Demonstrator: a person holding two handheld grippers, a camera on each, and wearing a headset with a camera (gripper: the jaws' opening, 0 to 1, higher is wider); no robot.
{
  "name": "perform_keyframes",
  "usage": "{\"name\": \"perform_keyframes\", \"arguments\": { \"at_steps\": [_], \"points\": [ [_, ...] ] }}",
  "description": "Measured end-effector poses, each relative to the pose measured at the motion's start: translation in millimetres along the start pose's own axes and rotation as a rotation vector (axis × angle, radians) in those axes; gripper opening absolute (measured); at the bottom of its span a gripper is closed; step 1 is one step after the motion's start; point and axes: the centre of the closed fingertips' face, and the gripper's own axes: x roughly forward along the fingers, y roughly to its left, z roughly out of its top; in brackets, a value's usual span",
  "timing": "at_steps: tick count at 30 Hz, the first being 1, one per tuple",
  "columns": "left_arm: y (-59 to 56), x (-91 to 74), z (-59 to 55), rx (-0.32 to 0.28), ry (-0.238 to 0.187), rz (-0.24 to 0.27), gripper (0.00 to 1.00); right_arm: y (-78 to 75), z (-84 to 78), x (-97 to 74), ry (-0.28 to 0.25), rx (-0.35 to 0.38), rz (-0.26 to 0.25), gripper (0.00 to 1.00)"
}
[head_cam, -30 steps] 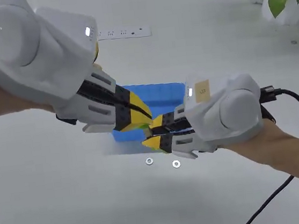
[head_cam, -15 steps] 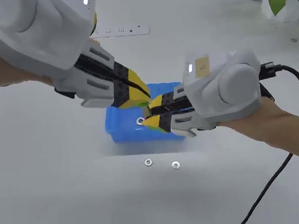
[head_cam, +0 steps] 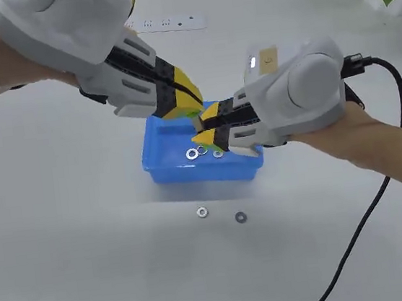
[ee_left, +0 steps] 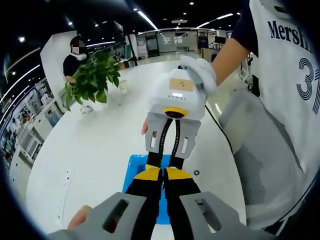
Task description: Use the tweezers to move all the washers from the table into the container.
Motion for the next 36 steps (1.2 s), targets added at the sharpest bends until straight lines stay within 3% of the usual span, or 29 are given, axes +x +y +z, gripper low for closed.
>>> {"name": "perform_keyframes", "arguments": {
  "at_steps": [13,18,36],
  "points": [
    [16.1,24.4,-23.2,-0.062,0.000,-0.024,0.05,-13.2,-33.7,22.2,0.033,0.051,0.018,0.10],
    [23.3,31.1,-33.3,-0.075,-0.002,-0.023,0.05,-14.4,-38.7,26.2,0.036,0.067,0.022,0.10],
    [24.6,35.9,-40.5,-0.104,0.001,-0.026,0.05,-15.0,-46.7,30.9,0.039,0.096,0.023,0.10]
  ]
}}
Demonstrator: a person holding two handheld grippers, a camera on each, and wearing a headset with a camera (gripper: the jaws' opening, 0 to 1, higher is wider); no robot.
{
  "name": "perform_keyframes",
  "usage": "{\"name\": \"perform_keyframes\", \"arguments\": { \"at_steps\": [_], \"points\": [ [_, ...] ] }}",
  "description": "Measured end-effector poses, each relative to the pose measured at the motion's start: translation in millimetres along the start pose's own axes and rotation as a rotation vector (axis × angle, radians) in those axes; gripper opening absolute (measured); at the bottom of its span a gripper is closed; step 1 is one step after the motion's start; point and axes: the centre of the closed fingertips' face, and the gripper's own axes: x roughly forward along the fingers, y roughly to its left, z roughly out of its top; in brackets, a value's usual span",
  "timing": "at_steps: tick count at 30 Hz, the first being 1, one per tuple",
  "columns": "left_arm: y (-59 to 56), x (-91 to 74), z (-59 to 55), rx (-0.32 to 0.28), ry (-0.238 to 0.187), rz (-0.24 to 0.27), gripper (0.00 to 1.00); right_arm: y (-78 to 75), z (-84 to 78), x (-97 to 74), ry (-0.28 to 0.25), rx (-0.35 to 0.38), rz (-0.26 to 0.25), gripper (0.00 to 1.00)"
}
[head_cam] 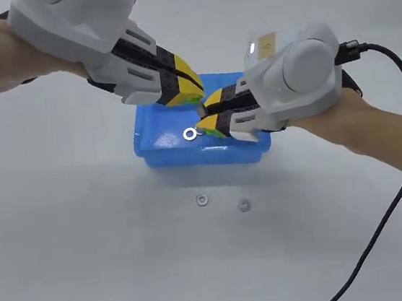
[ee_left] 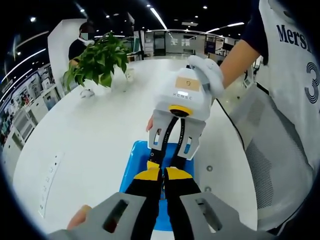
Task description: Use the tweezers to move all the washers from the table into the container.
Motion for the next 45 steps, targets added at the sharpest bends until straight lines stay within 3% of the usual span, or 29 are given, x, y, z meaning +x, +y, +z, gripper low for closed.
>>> {"name": "perform_keyframes", "arguments": {
  "at_steps": [18,31,45],
  "points": [
    [-2.8,-2.5,2.0,0.007,0.007,0.003,0.05,1.7,3.3,-4.1,0.001,0.004,-0.008,0.12],
    [-14.8,-20.9,26.2,0.051,-0.014,0.023,0.05,4.4,25.8,-20.0,-0.036,-0.010,-0.034,0.12],
    [-35.7,-41.3,44.9,0.120,-0.055,0.050,0.05,21.5,52.5,-41.8,-0.096,-0.031,-0.044,0.12]
  ]
}}
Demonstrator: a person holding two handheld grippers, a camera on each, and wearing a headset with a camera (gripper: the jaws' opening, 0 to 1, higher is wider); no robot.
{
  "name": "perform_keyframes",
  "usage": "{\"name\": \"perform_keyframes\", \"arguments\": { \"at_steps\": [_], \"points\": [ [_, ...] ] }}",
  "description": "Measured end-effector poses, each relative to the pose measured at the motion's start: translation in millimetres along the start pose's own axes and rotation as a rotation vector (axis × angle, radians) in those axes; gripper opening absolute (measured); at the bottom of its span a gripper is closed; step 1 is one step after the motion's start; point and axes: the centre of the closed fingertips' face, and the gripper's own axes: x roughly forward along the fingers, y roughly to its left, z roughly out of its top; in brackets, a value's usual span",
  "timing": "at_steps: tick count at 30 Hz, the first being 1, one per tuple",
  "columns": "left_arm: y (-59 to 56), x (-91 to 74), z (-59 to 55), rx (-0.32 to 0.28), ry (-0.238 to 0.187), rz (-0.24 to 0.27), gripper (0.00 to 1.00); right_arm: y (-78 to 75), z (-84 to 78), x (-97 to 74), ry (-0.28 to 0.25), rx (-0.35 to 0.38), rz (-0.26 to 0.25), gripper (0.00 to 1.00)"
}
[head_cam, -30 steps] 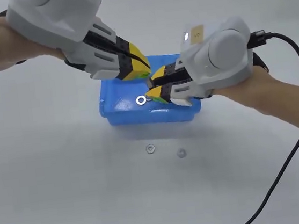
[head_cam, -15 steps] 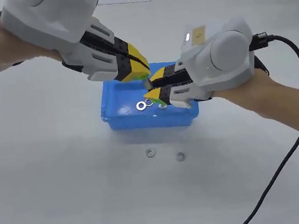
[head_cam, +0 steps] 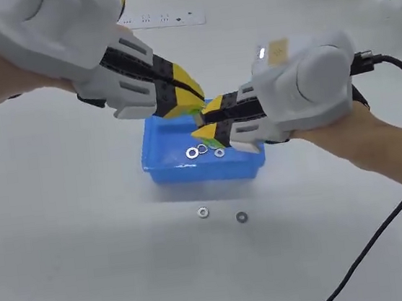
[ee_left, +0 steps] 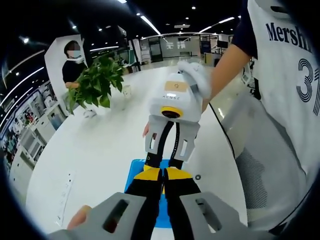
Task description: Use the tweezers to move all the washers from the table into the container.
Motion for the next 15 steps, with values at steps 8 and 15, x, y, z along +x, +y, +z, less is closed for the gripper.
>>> {"name": "perform_keyframes", "arguments": {
  "at_steps": [8,15],
  "points": [
    [-11.2,-6.5,10.6,0.030,-0.024,0.004,0.05,13.6,10.6,-7.9,-0.033,-0.002,0.015,0.12],
    [-16.1,-10.3,17.2,0.029,-0.039,0.010,0.05,22.5,16.1,-12.2,-0.062,0.001,0.029,0.09]
  ]
}}
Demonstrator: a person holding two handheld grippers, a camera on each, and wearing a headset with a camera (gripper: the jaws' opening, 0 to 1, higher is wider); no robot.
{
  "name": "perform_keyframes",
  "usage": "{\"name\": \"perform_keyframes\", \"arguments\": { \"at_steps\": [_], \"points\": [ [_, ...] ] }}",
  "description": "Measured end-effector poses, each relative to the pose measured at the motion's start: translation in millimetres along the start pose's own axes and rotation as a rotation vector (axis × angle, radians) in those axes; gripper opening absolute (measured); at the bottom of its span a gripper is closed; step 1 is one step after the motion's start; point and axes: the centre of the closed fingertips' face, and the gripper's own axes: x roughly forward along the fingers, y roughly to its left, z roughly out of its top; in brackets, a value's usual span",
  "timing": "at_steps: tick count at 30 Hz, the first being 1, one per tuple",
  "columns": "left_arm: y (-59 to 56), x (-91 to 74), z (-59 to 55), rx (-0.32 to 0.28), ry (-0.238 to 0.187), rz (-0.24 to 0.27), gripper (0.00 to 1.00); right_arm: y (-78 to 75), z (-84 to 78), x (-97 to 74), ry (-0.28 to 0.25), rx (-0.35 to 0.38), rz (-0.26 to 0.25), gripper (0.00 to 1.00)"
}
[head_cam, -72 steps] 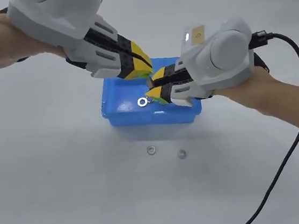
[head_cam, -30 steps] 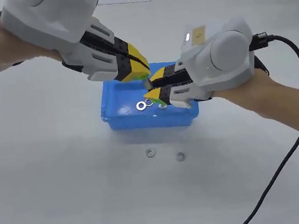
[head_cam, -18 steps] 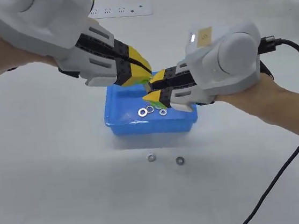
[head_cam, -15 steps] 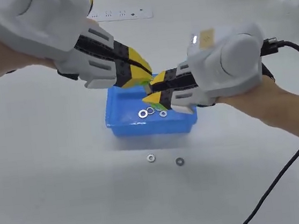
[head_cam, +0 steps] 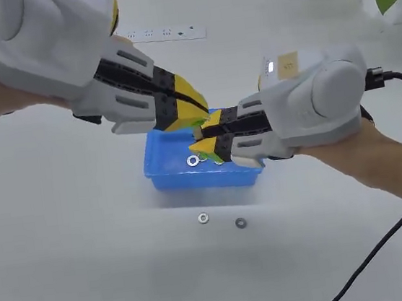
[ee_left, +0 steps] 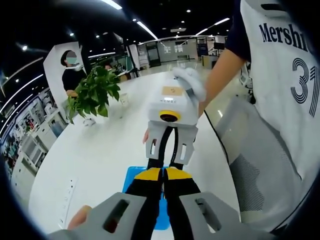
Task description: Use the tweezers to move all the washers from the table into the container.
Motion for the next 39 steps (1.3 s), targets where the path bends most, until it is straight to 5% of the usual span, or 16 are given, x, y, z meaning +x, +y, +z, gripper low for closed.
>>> {"name": "perform_keyframes", "arguments": {
  "at_steps": [19,27,39],
  "points": [
    [-13.0,-3.2,7.0,-0.043,-0.023,-0.022,0.07,21.5,6.8,-1.0,-0.110,0.090,0.048,0.07],
    [-17.0,-6.4,8.6,-0.064,-0.042,-0.043,0.06,23.5,7.5,-2.1,-0.123,0.094,0.060,0.07],
    [-29.8,-5.6,2.4,-0.045,-0.024,-0.060,0.05,32.6,2.3,2.1,-0.074,0.045,0.075,0.09]
  ]
}}
